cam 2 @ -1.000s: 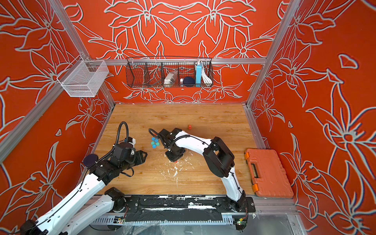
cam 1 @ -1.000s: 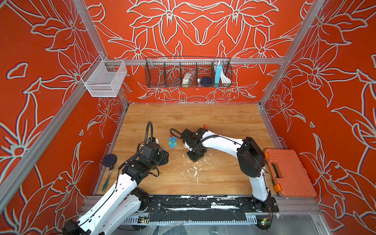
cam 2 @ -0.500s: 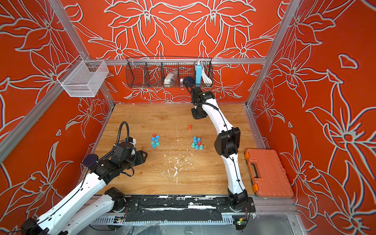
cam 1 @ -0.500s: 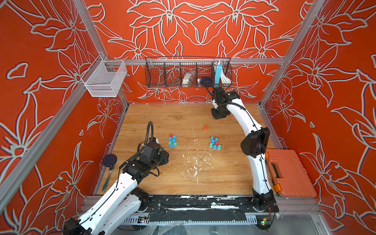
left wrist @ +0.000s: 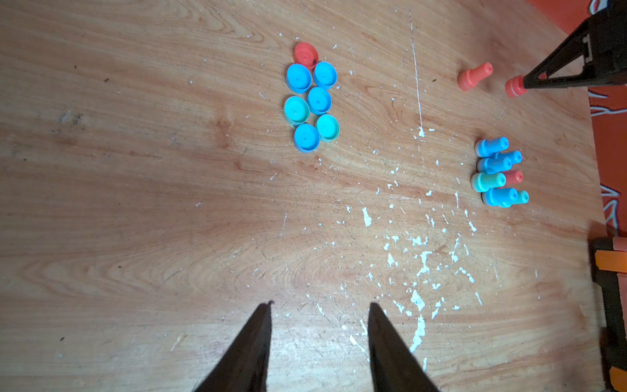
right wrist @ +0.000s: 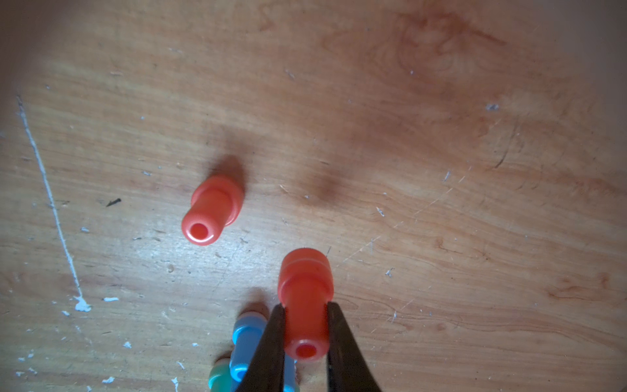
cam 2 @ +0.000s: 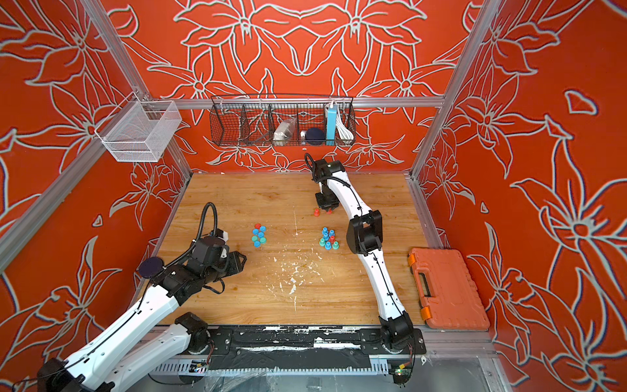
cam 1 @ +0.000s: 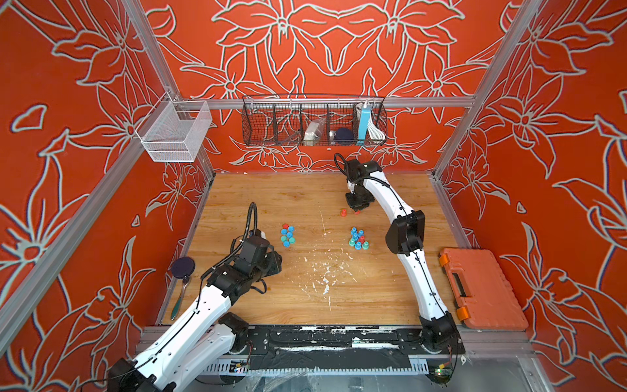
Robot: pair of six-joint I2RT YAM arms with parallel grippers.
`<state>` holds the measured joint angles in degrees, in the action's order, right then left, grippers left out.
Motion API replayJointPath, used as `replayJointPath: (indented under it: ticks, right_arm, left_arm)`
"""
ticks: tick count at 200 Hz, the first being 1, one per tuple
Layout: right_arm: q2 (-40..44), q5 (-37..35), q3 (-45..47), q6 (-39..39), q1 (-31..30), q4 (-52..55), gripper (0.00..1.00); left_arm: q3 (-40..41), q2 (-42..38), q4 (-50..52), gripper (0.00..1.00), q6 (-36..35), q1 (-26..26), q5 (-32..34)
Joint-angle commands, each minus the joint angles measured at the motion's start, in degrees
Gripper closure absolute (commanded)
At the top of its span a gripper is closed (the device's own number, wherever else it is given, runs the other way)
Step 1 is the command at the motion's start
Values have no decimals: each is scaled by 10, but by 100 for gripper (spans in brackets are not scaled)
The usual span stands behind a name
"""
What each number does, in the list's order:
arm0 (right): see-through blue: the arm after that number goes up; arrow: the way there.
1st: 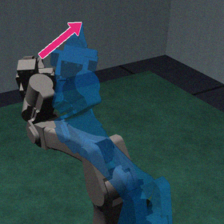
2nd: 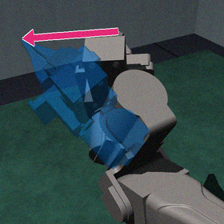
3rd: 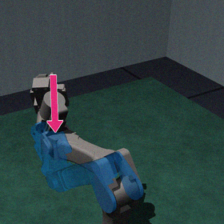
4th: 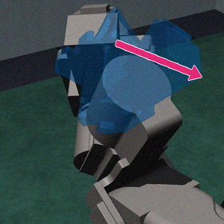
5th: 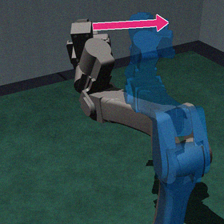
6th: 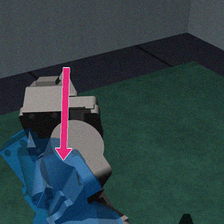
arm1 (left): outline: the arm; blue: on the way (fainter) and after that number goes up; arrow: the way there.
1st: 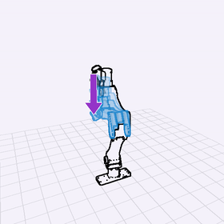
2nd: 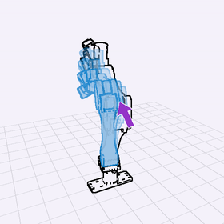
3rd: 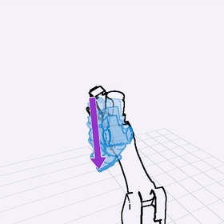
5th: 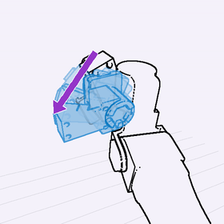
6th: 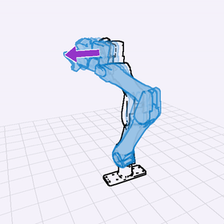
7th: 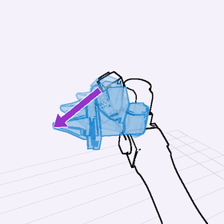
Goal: Close the stamp cap
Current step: Place the stamp at the center of the board.
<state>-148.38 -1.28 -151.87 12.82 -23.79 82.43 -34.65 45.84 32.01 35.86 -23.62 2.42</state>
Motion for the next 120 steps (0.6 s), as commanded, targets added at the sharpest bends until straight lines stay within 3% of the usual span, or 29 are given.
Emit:
replayJointPath:
  ticks: [1,86,120]
  right_arm:
    - [-21,-5,-15,11,2,-3,92]
    - [-49,14,-29,10,9,-9,88]
    - [-48,15,-29,8,11,-9,71]
  left_arm:
    - [-16,1,-4,53,-1,4,6]
    - [-25,4,0,53,-5,4,10]
    - [-32,16,-5,53,-9,4,8]
